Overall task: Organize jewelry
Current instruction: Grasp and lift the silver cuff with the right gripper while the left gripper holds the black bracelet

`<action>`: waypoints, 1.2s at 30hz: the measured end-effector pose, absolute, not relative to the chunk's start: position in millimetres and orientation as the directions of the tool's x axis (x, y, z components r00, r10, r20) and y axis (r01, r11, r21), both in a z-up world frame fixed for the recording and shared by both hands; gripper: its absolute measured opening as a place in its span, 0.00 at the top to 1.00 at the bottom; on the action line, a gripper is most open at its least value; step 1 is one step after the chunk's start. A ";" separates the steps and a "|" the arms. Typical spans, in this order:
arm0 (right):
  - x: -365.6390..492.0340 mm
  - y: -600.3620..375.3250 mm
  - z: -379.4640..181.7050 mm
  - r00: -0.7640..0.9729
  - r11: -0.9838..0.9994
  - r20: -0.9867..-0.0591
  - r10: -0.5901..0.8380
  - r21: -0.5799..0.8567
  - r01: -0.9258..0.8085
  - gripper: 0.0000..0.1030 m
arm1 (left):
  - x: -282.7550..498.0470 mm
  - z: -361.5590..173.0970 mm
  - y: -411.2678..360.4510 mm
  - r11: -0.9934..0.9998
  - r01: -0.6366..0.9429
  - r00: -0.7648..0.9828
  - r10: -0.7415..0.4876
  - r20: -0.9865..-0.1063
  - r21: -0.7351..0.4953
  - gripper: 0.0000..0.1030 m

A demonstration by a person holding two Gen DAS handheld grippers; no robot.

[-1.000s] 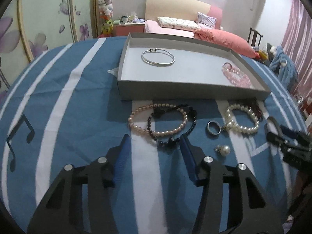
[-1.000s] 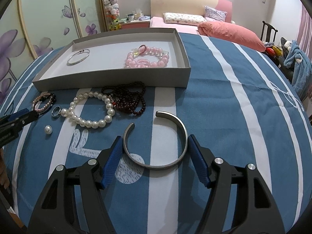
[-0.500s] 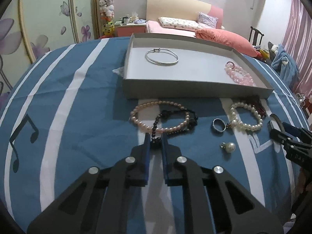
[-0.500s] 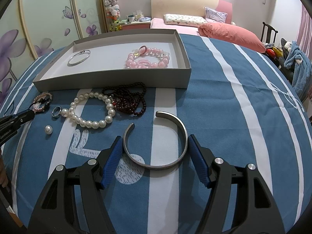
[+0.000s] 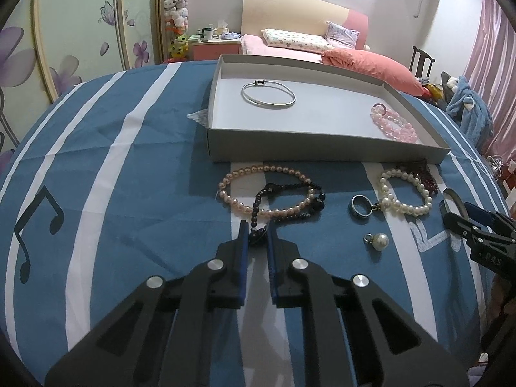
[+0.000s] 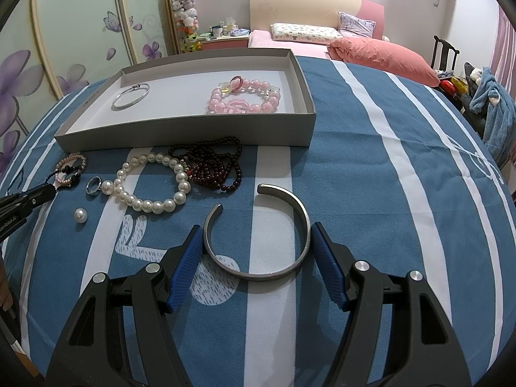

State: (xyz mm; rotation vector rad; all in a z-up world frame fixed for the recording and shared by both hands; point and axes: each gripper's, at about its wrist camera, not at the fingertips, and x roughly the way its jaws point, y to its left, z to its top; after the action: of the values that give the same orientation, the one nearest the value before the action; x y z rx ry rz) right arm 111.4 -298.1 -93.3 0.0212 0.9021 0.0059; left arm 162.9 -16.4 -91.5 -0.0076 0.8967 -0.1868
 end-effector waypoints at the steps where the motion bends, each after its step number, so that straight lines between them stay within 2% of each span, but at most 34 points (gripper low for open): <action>1: 111.4 -298.3 -92.9 0.621 1.000 -0.784 0.013 0.022 0.007 0.35 | 162.2 -91.5 -16.4 0.984 0.159 0.609 -0.166 -0.775 -0.086 0.89; 24: 98.7 -299.2 -87.0 0.644 0.995 -0.764 0.052 0.095 0.032 0.35 | 137.2 -78.3 -6.9 0.976 0.169 0.655 -0.213 -0.725 -0.134 0.89; 36: 90.7 -291.7 -70.5 0.711 0.992 -0.700 0.065 0.125 0.032 0.35 | 119.0 -58.8 -11.0 0.971 0.184 0.730 -0.239 -0.640 -0.152 0.89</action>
State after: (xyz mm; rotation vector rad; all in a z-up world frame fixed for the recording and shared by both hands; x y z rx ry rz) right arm 90.7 -291.7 -70.5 0.1317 0.7802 0.0186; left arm 119.0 -11.0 -58.8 -0.0802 0.7155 -0.2332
